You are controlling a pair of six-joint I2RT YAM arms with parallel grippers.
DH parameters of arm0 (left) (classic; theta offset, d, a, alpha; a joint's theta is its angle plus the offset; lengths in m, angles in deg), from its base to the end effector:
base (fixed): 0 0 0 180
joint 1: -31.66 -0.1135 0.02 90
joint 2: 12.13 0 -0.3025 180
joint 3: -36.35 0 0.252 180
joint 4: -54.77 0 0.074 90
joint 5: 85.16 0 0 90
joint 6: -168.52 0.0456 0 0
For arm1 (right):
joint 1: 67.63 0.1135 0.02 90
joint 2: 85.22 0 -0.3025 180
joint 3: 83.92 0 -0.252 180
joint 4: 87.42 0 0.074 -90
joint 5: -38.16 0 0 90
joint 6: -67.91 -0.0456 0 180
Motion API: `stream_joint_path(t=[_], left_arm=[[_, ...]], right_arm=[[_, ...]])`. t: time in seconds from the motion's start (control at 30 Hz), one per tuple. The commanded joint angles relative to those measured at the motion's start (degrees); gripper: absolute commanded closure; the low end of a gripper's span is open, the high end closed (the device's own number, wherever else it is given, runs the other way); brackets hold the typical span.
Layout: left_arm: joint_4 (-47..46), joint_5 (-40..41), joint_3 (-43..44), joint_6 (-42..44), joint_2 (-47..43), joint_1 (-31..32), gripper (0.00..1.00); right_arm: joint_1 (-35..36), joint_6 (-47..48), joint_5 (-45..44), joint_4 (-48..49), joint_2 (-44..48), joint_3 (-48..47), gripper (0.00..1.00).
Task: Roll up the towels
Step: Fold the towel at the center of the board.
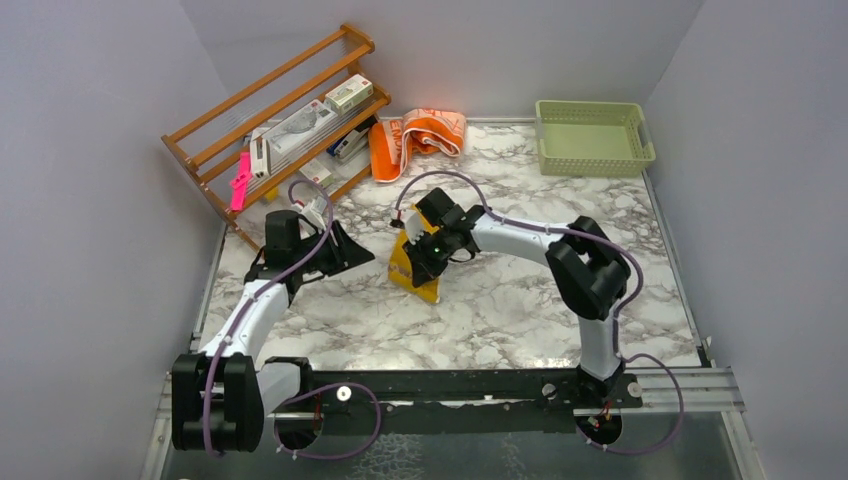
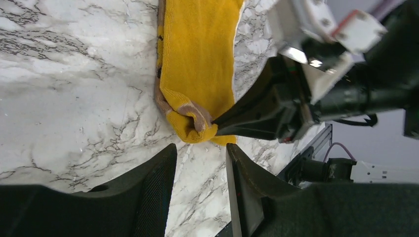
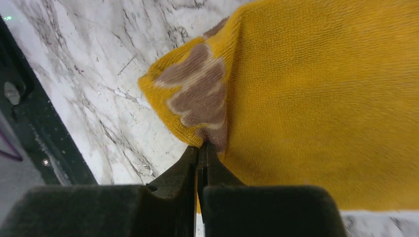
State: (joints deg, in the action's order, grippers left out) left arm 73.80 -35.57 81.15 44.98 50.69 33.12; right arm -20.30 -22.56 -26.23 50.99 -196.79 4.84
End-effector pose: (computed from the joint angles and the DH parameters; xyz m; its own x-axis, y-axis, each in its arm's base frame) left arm 0.2074 -0.0349 0.2391 -0.7985 -0.4005 -0.4494 0.1145 0.6319 -0.7665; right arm 0.2713 0.3234 0.2057 -0.6045 -0.6449 -0.4676 -0.7960 0.4669 0.3852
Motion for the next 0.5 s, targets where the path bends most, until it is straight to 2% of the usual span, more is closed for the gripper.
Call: stream_joint_path(t=[0.0,0.23,0.47], left_arm=[[0.06,-3.56,-0.71,-1.25,-2.3,-0.4,0.56],[-0.47,-4.41,-2.02,-2.78,-2.98,0.99,0.58],[-0.49,-1.83,-1.96,-3.15,-3.4,2.59,0.62]], right_arm=[[-2.68,-1.26,13.56,-4.24,-5.8,-3.04,0.99],[-4.88,-0.42,17.51,-7.5,-13.65,-9.91,0.99],[-4.93,-0.32,17.75,-8.92,-11.74,-12.21,0.99]])
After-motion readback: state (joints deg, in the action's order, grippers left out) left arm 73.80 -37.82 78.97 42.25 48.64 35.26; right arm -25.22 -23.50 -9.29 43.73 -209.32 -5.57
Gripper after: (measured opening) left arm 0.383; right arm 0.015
